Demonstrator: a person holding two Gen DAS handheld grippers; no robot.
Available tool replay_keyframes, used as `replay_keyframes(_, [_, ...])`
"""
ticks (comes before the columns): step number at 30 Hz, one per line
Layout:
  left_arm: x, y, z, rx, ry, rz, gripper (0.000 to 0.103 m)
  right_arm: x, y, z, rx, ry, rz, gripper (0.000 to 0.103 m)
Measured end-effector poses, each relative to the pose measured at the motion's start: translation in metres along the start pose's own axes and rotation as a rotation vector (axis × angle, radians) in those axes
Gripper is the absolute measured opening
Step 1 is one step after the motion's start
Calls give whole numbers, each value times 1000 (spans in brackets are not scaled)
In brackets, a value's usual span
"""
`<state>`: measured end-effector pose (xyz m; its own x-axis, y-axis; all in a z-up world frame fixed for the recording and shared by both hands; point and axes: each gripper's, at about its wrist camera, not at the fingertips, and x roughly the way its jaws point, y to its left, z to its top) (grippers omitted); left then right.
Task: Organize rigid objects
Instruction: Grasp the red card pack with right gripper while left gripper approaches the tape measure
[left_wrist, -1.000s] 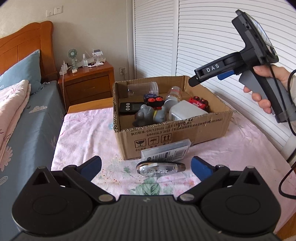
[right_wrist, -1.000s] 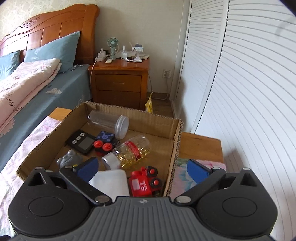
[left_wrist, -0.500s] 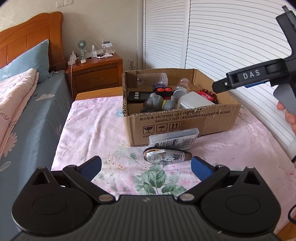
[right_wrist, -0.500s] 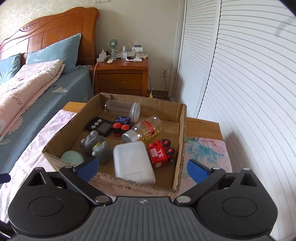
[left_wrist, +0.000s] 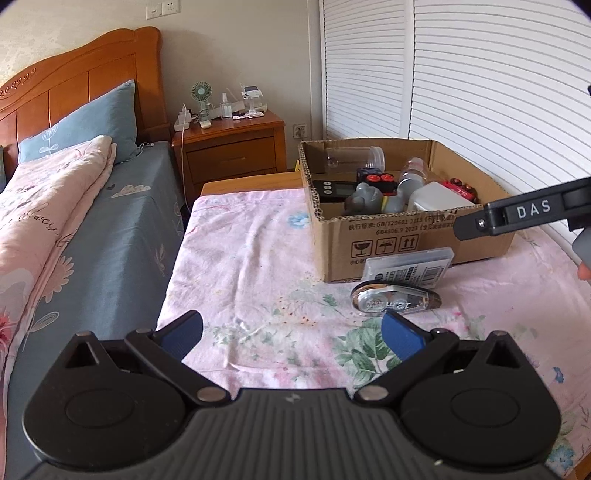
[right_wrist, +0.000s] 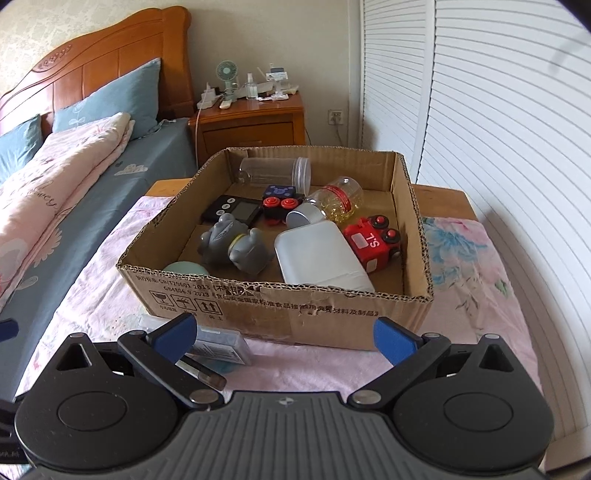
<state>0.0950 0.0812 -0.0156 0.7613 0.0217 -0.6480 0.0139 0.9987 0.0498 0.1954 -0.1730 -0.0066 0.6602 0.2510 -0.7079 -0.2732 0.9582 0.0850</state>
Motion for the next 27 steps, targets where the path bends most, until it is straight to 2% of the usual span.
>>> replay_keyframes(6, [-6,11,-8,-16,1,-19,102,14,17,-3,-3,44,4,103])
replay_keyframes(12, [-7,20,-11,-28,0,-35,102,24,28,-15,-67,95,-86,103])
replay_keyframes(16, [-7,22,-13,-30,4,-48,102,34,31,-19,-75,85,-115,103])
replay_keyframes(20, [-8,25,-14,-34,7,-50,102,43,35,-22,-82,111,-99,103])
replay_keyframes(24, [-9,31,-15,-55,8,-52,102,41,45,-26,-118,153,-25,103])
replay_keyframes(27, [-8,33,-15,-59,9,-47,102,36,52,-27,-131,149,-1,103])
